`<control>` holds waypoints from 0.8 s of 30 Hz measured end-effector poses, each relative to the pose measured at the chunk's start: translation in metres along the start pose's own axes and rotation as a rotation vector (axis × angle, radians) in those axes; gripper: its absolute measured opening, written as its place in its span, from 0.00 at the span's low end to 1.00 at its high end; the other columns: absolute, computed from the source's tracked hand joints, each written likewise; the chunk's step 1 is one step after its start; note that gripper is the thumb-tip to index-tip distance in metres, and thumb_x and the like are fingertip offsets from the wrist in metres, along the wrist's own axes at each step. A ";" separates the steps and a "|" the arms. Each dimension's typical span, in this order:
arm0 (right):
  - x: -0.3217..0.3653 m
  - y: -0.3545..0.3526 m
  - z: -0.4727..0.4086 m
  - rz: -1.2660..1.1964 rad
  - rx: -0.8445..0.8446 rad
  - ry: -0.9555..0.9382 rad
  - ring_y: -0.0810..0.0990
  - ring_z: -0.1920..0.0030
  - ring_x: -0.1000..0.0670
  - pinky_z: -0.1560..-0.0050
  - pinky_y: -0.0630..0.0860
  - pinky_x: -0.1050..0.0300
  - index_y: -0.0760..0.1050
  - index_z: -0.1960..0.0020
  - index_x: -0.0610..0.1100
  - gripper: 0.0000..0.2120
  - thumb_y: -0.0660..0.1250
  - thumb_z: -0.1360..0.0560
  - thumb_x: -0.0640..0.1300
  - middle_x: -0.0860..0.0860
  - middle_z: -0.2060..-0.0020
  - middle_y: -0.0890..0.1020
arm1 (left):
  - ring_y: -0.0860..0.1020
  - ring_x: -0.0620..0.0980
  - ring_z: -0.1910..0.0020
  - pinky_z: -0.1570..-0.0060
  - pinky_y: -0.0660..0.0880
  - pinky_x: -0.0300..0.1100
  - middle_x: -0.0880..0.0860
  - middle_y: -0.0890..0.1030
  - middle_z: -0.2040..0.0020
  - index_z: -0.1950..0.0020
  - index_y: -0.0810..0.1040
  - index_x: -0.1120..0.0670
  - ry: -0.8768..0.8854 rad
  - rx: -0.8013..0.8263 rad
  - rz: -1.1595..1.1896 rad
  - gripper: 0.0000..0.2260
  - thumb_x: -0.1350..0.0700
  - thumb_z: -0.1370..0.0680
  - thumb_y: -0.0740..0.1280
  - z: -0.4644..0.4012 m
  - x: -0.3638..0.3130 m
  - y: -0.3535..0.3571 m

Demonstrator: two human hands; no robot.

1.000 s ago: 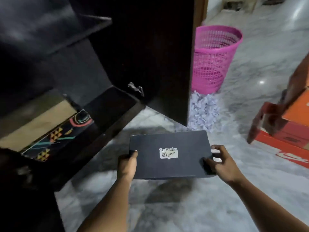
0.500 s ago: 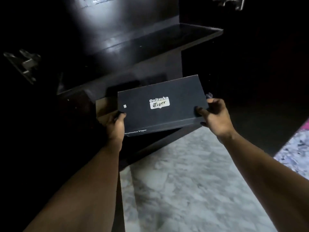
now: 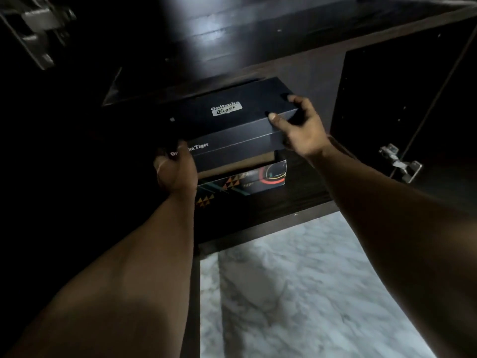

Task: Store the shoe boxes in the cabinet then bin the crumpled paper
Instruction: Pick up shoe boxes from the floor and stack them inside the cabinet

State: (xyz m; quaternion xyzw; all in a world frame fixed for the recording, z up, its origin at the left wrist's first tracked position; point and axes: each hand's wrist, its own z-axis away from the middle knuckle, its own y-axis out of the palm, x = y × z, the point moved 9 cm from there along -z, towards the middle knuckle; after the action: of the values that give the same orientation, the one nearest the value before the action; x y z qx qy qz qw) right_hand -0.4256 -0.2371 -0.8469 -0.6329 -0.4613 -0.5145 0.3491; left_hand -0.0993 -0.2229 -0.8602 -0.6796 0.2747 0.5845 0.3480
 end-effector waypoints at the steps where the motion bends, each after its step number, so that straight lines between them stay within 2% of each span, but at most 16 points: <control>1: -0.007 0.008 -0.005 0.032 0.029 0.006 0.79 0.35 0.48 0.34 0.77 0.37 0.73 0.35 0.56 0.35 0.81 0.37 0.63 0.55 0.39 0.81 | 0.76 0.56 0.34 0.45 0.68 0.34 0.58 0.76 0.32 0.27 0.72 0.60 -0.001 0.002 -0.039 0.25 0.44 0.18 0.63 -0.004 0.002 0.001; 3: -0.010 0.019 -0.014 0.083 0.032 -0.010 0.79 0.34 0.49 0.33 0.78 0.42 0.73 0.36 0.58 0.36 0.80 0.39 0.66 0.53 0.37 0.80 | 0.74 0.57 0.30 0.37 0.70 0.41 0.58 0.73 0.27 0.24 0.70 0.56 -0.058 0.049 -0.079 0.28 0.40 0.18 0.61 -0.016 0.009 0.010; 4: -0.009 0.024 -0.020 0.103 0.030 -0.018 0.79 0.35 0.49 0.34 0.78 0.43 0.73 0.35 0.57 0.35 0.79 0.37 0.65 0.52 0.37 0.80 | 0.73 0.57 0.29 0.35 0.71 0.43 0.58 0.73 0.26 0.24 0.70 0.56 -0.092 0.081 -0.105 0.29 0.39 0.18 0.60 -0.021 0.011 0.015; 5: -0.010 0.027 -0.028 0.125 0.032 -0.017 0.80 0.36 0.47 0.36 0.79 0.43 0.72 0.32 0.54 0.33 0.78 0.33 0.61 0.51 0.38 0.81 | 0.72 0.58 0.27 0.33 0.71 0.46 0.59 0.72 0.25 0.22 0.67 0.55 -0.106 0.124 -0.163 0.28 0.40 0.17 0.60 -0.026 0.010 0.022; 7: -0.014 0.036 -0.045 0.170 0.062 0.013 0.82 0.39 0.44 0.38 0.81 0.43 0.70 0.29 0.48 0.30 0.77 0.26 0.52 0.48 0.41 0.81 | 0.64 0.63 0.22 0.26 0.63 0.54 0.64 0.62 0.20 0.17 0.53 0.50 -0.119 0.142 -0.379 0.28 0.49 0.15 0.58 -0.041 0.003 0.030; 8: -0.016 0.039 -0.053 0.190 0.076 0.027 0.82 0.39 0.44 0.38 0.81 0.43 0.70 0.28 0.48 0.29 0.76 0.25 0.50 0.46 0.41 0.81 | 0.59 0.65 0.21 0.24 0.59 0.58 0.66 0.57 0.19 0.16 0.47 0.47 -0.106 0.117 -0.442 0.28 0.52 0.14 0.56 -0.048 -0.005 0.032; 10: -0.017 0.043 -0.063 0.227 0.086 0.044 0.80 0.38 0.45 0.37 0.80 0.44 0.69 0.27 0.50 0.29 0.75 0.24 0.52 0.44 0.37 0.80 | 0.56 0.67 0.20 0.23 0.57 0.60 0.66 0.54 0.19 0.17 0.44 0.45 -0.125 0.129 -0.500 0.27 0.52 0.13 0.53 -0.057 -0.009 0.043; 11: -0.018 0.044 -0.066 0.258 0.086 0.055 0.79 0.36 0.44 0.35 0.79 0.45 0.68 0.26 0.51 0.30 0.74 0.24 0.54 0.44 0.35 0.79 | 0.58 0.66 0.21 0.24 0.59 0.59 0.65 0.55 0.19 0.17 0.46 0.46 -0.137 0.152 -0.490 0.27 0.50 0.13 0.54 -0.055 -0.009 0.045; 14: -0.019 0.048 -0.067 0.433 0.110 0.097 0.73 0.30 0.39 0.29 0.73 0.46 0.61 0.22 0.56 0.34 0.71 0.23 0.58 0.41 0.28 0.72 | 0.73 0.58 0.27 0.34 0.73 0.49 0.59 0.71 0.25 0.22 0.66 0.56 -0.270 0.169 -0.048 0.28 0.41 0.17 0.60 -0.027 0.007 0.053; 16: -0.016 0.049 -0.060 0.504 0.155 0.125 0.69 0.26 0.35 0.26 0.69 0.41 0.52 0.18 0.60 0.40 0.70 0.22 0.59 0.36 0.24 0.64 | 0.77 0.60 0.32 0.35 0.76 0.50 0.61 0.77 0.30 0.28 0.71 0.63 -0.256 0.061 0.060 0.26 0.46 0.19 0.67 -0.008 0.009 0.050; 18: -0.008 0.037 -0.044 0.460 0.136 0.108 0.67 0.25 0.35 0.24 0.66 0.41 0.44 0.17 0.61 0.44 0.70 0.22 0.60 0.35 0.22 0.59 | 0.77 0.61 0.34 0.35 0.76 0.49 0.63 0.78 0.33 0.32 0.74 0.65 -0.194 0.036 -0.026 0.22 0.53 0.20 0.69 0.011 0.010 0.052; 20: -0.004 0.010 -0.017 0.462 0.019 0.062 0.69 0.26 0.37 0.25 0.67 0.43 0.47 0.17 0.60 0.44 0.70 0.23 0.62 0.37 0.23 0.63 | 0.79 0.61 0.36 0.40 0.76 0.46 0.62 0.81 0.36 0.36 0.78 0.64 -0.107 0.129 -0.182 0.18 0.54 0.21 0.68 0.032 0.015 0.066; 22: -0.024 -0.022 0.015 0.569 -0.036 0.091 0.73 0.28 0.37 0.28 0.71 0.46 0.60 0.19 0.54 0.38 0.69 0.25 0.63 0.39 0.28 0.71 | 0.81 0.61 0.41 0.46 0.76 0.45 0.62 0.84 0.42 0.43 0.83 0.64 -0.042 0.288 -0.326 0.15 0.54 0.21 0.67 0.058 0.032 0.090; 24: -0.061 -0.059 0.052 0.697 -0.008 0.222 0.76 0.32 0.38 0.31 0.74 0.47 0.70 0.25 0.51 0.34 0.67 0.26 0.66 0.41 0.32 0.76 | 0.82 0.60 0.40 0.41 0.78 0.49 0.63 0.83 0.41 0.42 0.83 0.63 -0.083 0.514 -0.400 0.15 0.54 0.21 0.67 0.097 0.055 0.117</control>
State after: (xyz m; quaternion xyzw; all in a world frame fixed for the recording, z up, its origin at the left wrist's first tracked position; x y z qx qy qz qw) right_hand -0.4670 -0.1835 -0.9204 -0.6939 -0.1752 -0.4320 0.5487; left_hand -0.2403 -0.2147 -0.9392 -0.5857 0.2598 0.4434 0.6268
